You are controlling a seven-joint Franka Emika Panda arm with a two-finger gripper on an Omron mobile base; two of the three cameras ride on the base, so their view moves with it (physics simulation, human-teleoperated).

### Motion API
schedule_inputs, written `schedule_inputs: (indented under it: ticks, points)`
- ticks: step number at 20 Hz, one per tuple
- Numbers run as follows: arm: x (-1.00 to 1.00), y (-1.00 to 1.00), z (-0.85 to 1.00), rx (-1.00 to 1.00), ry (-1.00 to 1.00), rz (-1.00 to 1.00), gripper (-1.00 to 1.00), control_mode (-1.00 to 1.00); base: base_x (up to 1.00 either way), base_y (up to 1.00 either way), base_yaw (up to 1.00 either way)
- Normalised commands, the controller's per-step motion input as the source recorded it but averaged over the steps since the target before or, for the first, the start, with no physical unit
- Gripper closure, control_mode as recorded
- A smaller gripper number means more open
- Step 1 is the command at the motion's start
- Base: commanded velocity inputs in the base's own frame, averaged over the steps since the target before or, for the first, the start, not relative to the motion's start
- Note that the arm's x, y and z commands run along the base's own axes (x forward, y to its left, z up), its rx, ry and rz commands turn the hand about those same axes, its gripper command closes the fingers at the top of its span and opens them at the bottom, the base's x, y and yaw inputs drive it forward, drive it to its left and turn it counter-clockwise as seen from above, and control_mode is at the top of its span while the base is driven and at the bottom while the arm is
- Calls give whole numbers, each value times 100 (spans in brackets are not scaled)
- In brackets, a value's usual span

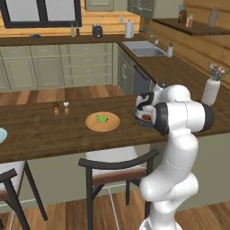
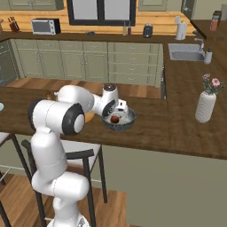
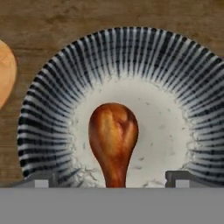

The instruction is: Pick the chicken drumstick and lemon wedge from their plates and place them in the bowl. Then put the bowl in the fridge.

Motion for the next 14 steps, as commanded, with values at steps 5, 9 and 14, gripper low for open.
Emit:
schedule_inputs:
  ticks: [5, 9, 14]
  points:
    - [-49, 57, 62, 5, -13, -3, -100, -100, 0, 0, 0]
    - [-45, 93, 46, 9, 0, -5, -100, -100, 0, 0, 0]
    - [-6, 100, 14, 0, 0, -8, -100, -100, 0, 0, 0]
